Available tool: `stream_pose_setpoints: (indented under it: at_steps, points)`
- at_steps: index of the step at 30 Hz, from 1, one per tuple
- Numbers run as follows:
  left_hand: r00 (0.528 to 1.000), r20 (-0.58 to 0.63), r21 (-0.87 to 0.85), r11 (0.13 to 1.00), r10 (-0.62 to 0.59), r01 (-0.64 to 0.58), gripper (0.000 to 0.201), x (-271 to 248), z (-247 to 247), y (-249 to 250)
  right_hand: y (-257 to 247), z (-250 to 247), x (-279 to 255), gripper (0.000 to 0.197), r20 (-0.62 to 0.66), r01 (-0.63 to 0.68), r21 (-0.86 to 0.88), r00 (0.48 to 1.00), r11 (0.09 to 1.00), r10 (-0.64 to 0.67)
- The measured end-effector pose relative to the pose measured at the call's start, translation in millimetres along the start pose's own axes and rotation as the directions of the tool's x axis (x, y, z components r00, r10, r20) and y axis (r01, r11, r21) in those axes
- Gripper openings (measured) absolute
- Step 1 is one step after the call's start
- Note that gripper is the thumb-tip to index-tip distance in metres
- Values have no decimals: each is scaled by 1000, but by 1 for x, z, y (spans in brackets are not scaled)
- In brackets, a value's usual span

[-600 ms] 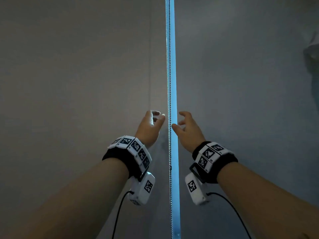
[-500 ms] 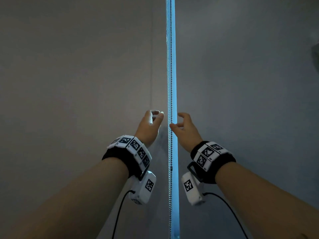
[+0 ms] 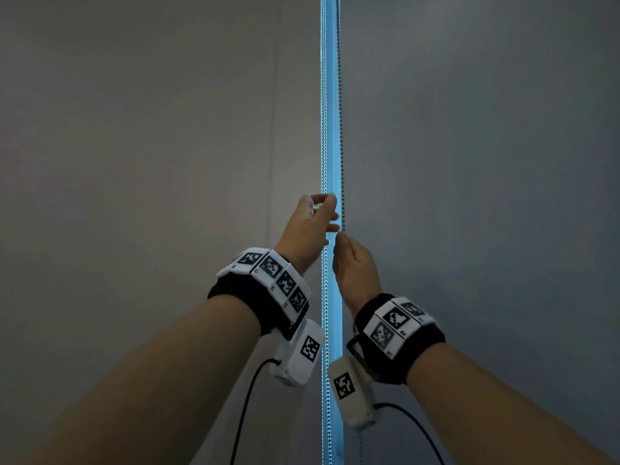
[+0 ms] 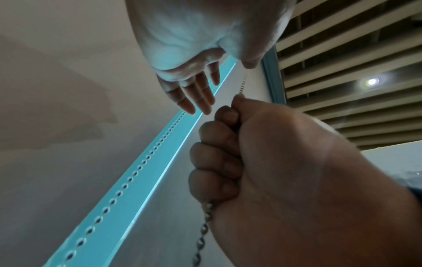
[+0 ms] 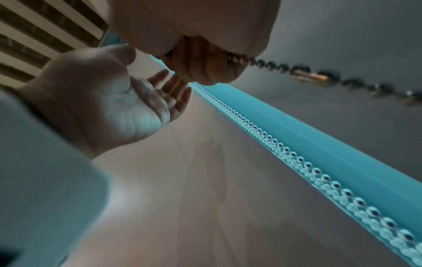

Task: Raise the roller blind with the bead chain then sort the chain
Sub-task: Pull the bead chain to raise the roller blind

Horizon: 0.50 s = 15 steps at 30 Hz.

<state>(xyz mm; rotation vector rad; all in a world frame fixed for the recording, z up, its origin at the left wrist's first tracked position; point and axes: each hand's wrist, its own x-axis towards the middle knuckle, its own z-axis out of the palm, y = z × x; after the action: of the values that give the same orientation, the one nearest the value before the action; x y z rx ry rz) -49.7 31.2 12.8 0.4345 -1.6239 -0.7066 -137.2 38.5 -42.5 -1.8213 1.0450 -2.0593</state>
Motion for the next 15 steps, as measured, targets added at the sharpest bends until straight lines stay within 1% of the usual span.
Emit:
stream_pose_setpoints:
  at_steps: [5, 7, 9, 12, 15]
  points:
    - [999, 42, -68, 997, -28, 31, 25, 4, 3, 13, 7, 1, -13, 41, -29, 52, -135, 998, 989, -57]
    - [996, 71, -76, 996, -47, 52, 25, 5, 3, 18, 9, 3, -21, 41, -16, 29, -174, 999, 984, -33]
    - [993, 100, -52, 997, -58, 64, 29, 5, 4, 21, 9, 5, -29, 41, -5, -1, -208, 1000, 978, 0]
    - [990, 126, -44, 996, -67, 74, 35, 5, 4, 23, 6, 7, -41, 41, 7, 0, -279, 1000, 960, 2]
    - [990, 126, -40, 997, -61, 66, 37, 7, 4, 24, 9, 8, -55, 40, 80, 10, -348, 997, 937, 19]
